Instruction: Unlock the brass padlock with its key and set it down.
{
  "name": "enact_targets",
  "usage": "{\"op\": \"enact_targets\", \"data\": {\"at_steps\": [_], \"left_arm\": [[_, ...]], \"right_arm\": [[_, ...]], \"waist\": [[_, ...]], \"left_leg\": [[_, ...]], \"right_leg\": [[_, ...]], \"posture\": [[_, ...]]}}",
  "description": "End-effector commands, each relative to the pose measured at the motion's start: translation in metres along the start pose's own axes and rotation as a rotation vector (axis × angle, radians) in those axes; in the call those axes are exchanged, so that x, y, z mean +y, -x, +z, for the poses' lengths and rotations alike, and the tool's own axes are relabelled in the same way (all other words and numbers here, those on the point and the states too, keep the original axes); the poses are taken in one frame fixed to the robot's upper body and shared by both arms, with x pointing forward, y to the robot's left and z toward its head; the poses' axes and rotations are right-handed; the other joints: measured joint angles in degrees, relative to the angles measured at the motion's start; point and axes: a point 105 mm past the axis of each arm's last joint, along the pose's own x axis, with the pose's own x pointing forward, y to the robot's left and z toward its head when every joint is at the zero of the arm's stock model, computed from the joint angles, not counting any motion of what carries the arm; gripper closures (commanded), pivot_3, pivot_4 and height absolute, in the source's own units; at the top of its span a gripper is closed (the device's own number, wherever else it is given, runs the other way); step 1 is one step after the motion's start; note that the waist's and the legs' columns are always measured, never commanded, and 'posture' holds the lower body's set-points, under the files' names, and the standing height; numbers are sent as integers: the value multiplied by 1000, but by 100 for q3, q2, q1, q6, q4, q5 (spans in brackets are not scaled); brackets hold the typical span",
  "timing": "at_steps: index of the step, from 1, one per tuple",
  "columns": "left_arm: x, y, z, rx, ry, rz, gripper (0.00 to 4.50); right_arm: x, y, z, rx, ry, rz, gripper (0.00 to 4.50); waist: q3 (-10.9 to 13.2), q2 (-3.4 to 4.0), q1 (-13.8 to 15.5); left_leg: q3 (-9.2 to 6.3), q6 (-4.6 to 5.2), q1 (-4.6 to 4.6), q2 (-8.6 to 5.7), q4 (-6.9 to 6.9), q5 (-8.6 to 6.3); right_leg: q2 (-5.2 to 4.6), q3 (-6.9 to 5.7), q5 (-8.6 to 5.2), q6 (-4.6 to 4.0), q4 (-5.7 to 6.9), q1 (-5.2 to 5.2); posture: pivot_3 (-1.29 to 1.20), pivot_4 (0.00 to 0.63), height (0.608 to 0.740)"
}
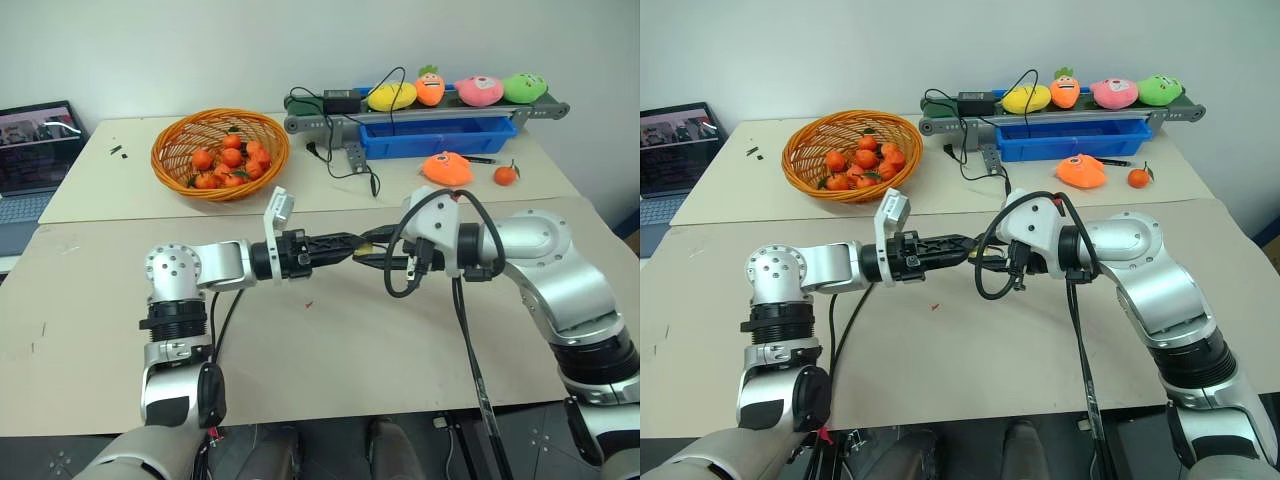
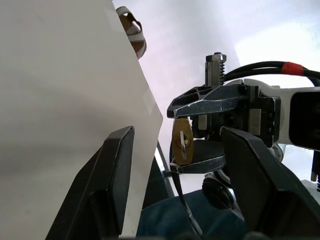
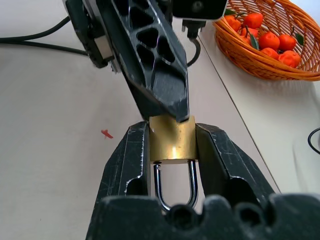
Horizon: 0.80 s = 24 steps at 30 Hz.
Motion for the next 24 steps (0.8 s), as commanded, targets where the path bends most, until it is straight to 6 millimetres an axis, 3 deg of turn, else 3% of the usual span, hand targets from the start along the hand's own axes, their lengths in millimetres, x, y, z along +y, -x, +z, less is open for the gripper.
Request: {"op": "enact_targets", "data": {"at_steps": [1, 3, 6, 10, 12, 24], "left_arm": [[-9, -7, 6, -4, -34, -31, 1584], [-8, -9, 5, 3, -33, -27, 1584], [-7, -10, 5, 2, -33, -26, 2348], [-11, -9, 8, -8, -39, -43, 3924], [-12, -8, 8, -10, -40, -48, 4481], [-14, -7, 7, -10, -46, -58, 4470]], "right_arm": [[-6, 8, 15, -23, 57, -41, 3563], [-6, 8, 15, -22, 56, -43, 3563], [-6, 9, 15, -21, 55, -46, 3563], [-6, 9, 14, -21, 53, -48, 3563], [-6, 9, 14, -20, 53, -48, 3563], [-6, 8, 11, -15, 41, -44, 3563]], "waist": [[0, 0, -1], [0, 0, -1], [0, 0, -1], [0, 0, -1], [0, 0, 1], [0, -1, 0]], "left_leg": [[0, 0, 0, 1, 0, 0], [0, 0, 1, 1, 0, 0], [1, 0, 1, 0, 1, 0], [1, 0, 1, 0, 0, 0], [1, 0, 0, 0, 0, 0], [1, 0, 0, 0, 0, 0]], "right_leg": [[0, 0, 0, 0, 0, 0], [0, 0, 0, 0, 0, 0], [0, 1, 0, 0, 0, 0], [0, 1, 0, 0, 0, 0], [0, 1, 0, 0, 0, 0], [0, 1, 0, 0, 0, 0]], "posture": [[0, 150, 737], [0, 150, 737], [0, 150, 737], [0, 150, 737], [0, 150, 737], [0, 150, 737]]}}
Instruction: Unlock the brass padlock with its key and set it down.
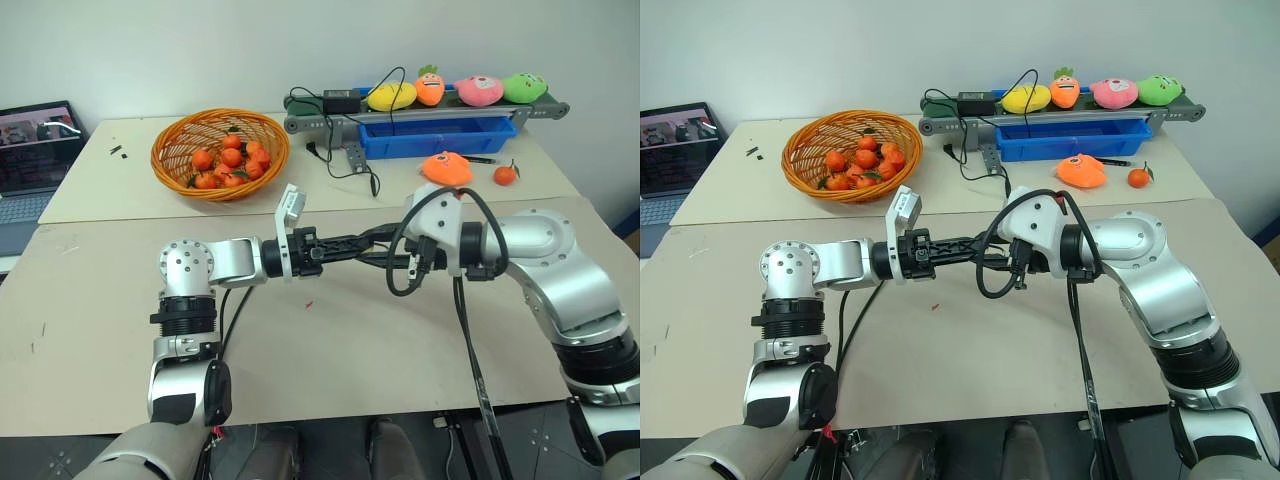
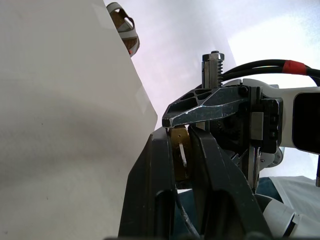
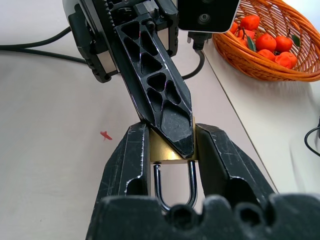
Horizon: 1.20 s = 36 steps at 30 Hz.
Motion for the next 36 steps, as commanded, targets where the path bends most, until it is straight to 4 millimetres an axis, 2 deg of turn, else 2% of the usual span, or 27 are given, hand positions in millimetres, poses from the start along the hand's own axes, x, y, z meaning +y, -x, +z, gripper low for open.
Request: {"op": "enact_targets", "data": {"at_steps": [1, 9, 10, 13, 17, 23, 27, 32, 35, 36], "left_arm": [[-11, -1, 4, -5, -36, -37, 4470], [-10, -2, 5, -7, -38, -30, 4470], [-10, -2, 4, -7, -38, -29, 4470], [-9, -1, 4, -7, -38, -27, 4470], [-9, 1, 5, -10, -40, -26, 4470], [-11, 7, 7, -14, -49, -21, 4470], [-11, 12, 10, -27, -53, -9, 4470], [-12, 13, 11, -40, -56, -7, 4470], [-12, 12, 11, -43, -56, -8, 4470], [-11, 12, 10, -44, -53, -2, 4470]], "right_arm": [[-5, 6, 10, -16, 42, -34, 3563], [-5, 6, 10, -18, 37, -35, 3563], [-5, 6, 10, -18, 36, -35, 3063], [-6, 6, 10, -13, 42, -42, 2289], [-6, 11, 7, 3, 34, -46, 869], [-10, 31, -10, 48, -70, -83, 869], [-9, 49, -30, -6, -357, -92, 869], [-2, 50, -46, 1, -442, -100, 869], [5, 44, -53, 29, -436, -95, 1584], [6, 41, -53, 30, -433, -94, 1983]], "waist": [[0, 0, 0], [0, 0, 0], [0, 0, 0], [0, 0, 0], [0, 0, 0], [0, -1, 11], [1, -2, 15], [1, -2, 2], [1, -2, 4], [1, -2, 6]], "left_leg": [[0, 0, 0, 0, 0, 0], [0, 0, 0, 0, 0, 0], [0, 0, 0, 0, 0, 0], [0, 0, 0, 0, 0, 0], [0, 0, 0, 0, 0, 0], [0, 1, -2, -2, 0, 0], [0, 1, -2, -1, 0, 0], [2, 2, 2, 0, -1, -1], [5, 1, 2, 1, 0, -1], [6, 1, 2, 0, 1, -1]], "right_leg": [[0, 0, 0, 0, 0, 0], [0, 0, 0, 0, 0, 0], [0, 0, 0, 0, 0, 0], [0, 0, 0, 0, 0, 0], [0, 0, 0, 0, 0, 0], [-2, 0, 0, 0, -1, 0], [-1, 0, 0, 0, -1, 1], [-1, 3, 0, 0, 0, 2], [-1, 6, 0, 0, 0, 1], [-1, 7, 0, 0, 0, 1]], "posture": [[0, 150, 737], [0, 150, 737], [0, 150, 737], [0, 150, 737], [0, 150, 737], [0, 150, 737], [0, 150, 737], [0, 150, 737], [0, 150, 737], [0, 150, 737]]}}
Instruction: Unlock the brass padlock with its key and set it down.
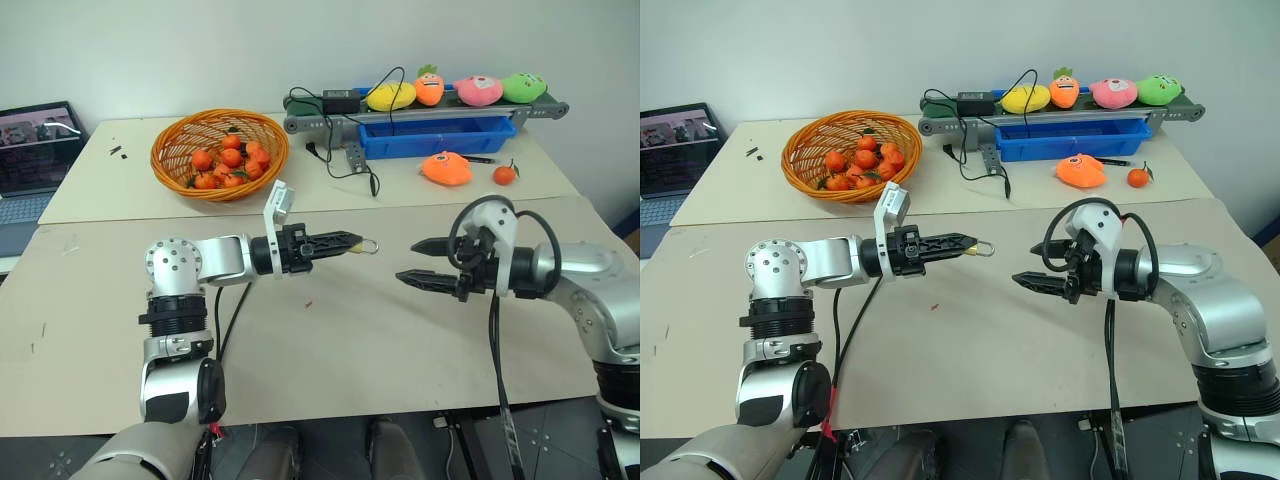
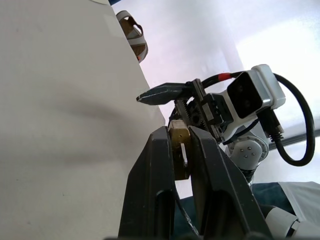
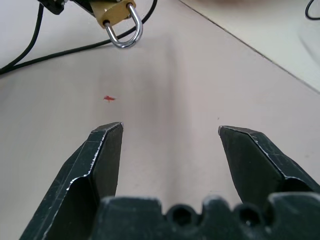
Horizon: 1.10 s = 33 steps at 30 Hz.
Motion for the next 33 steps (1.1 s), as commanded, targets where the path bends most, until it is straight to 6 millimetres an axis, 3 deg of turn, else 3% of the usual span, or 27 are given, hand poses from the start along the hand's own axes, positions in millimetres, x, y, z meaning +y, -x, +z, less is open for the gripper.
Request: {"op": "enact_targets", "data": {"at_steps": [1, 6, 8, 15, 33], "left_arm": [[-10, 1, 4, -20, -32, -33, 4470], [-11, 0, 3, -20, -34, -38, 4470], [-11, 0, 2, -17, -34, -37, 4470], [-12, -3, 0, -8, -42, -41, 4470], [-12, -9, 1, 1, -50, -53, 4470]], "right_arm": [[5, -4, 5, -17, 49, -12, 2188], [4, -14, 8, -38, 64, -30, 3975], [4, -17, 8, -48, 66, -33, 4451], [11, -28, 22, -94, 96, -22, 4451], [22, -17, 52, -138, 164, -5, 4451]], "waist": [[0, 0, 4], [0, 0, 3], [0, 0, 3], [0, 0, 4], [0, 0, 6]], "left_leg": [[0, 0, 0, -1, 0, 0], [1, 0, 0, 0, 0, 0], [1, 0, 0, -1, 1, 0], [2, 0, 0, -2, 1, 0], [2, 1, -1, -2, 0, 0]], "right_leg": [[0, 0, 0, 0, 1, 0], [0, 1, 0, 0, 0, -1], [-1, 1, 0, 0, 0, 0], [-1, 2, 0, 0, 1, 0], [-1, 1, 1, 1, 0, 0]], "posture": [[0, 150, 737], [0, 150, 737], [0, 150, 737], [0, 150, 737], [0, 150, 737]]}}
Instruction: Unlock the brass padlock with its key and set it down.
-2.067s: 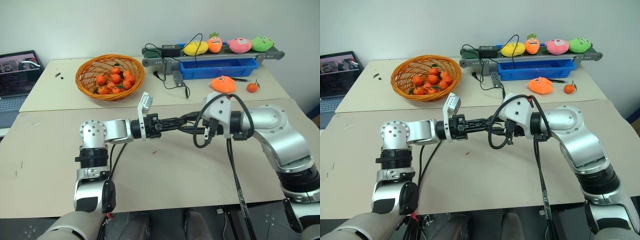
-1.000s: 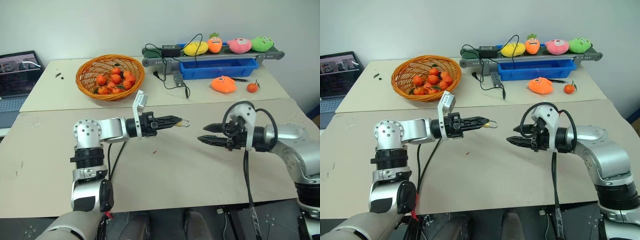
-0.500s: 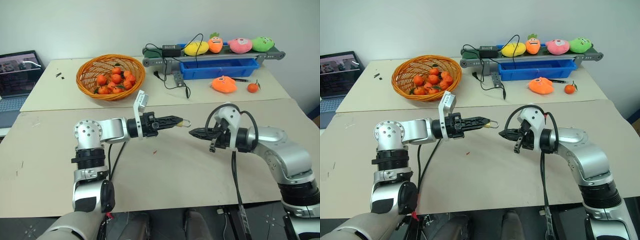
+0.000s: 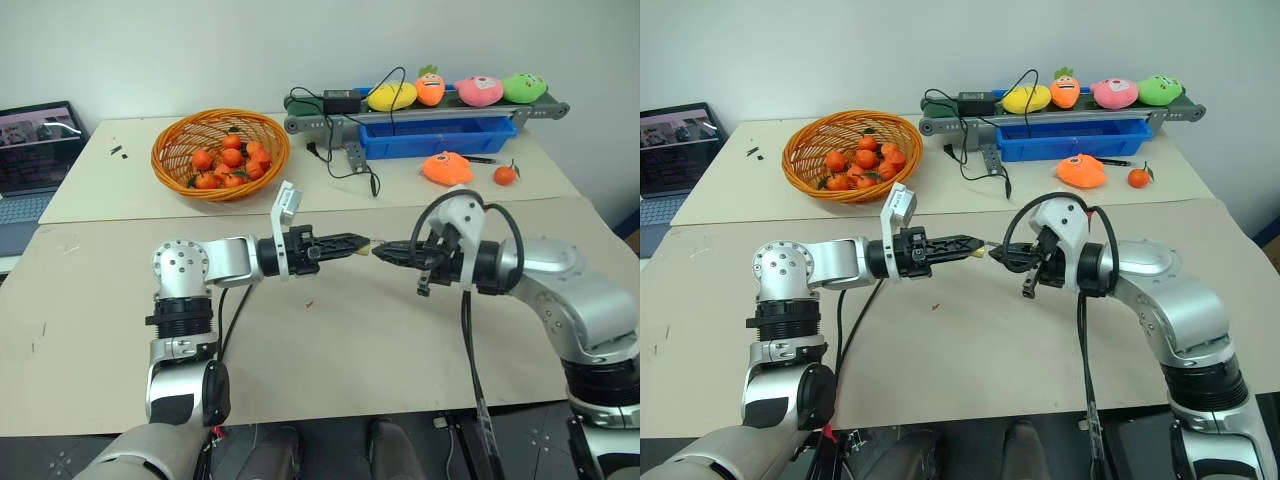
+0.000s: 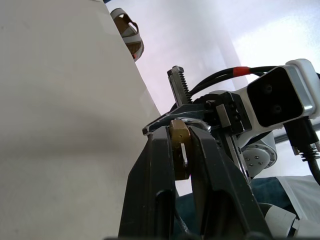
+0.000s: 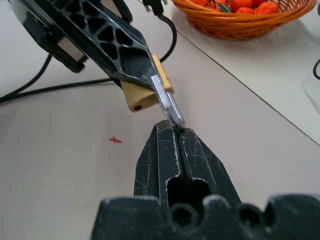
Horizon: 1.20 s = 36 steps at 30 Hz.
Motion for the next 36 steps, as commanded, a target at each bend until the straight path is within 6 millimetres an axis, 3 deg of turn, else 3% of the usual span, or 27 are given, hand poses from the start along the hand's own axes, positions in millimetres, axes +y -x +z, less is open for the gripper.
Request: {"op": "enact_targets", "data": {"at_steps": [1, 15, 36], "left_arm": [[-8, -3, 4, -2, -29, -29, 4470], [-7, -3, 2, -1, -32, -32, 4470], [-7, -2, 2, 5, -45, -24, 4470]], "right_arm": [[2, 8, 18, -37, 53, -5, 4451], [-2, 12, 30, -48, 80, -7, 4451], [-9, 9, 22, -15, 117, -15, 4451]], "waist": [[0, 0, 1], [0, 0, -2], [0, 0, -1]], "left_leg": [[0, 0, 0, 0, 0, 0], [0, 0, 0, 0, 0, 0], [1, 1, 0, 0, 0, -1]], "right_leg": [[0, 0, 0, 0, 0, 0], [0, 0, 0, 0, -1, 0], [0, 0, 0, 0, 0, 0]], "posture": [[0, 150, 737], [0, 150, 737], [0, 150, 737]]}}
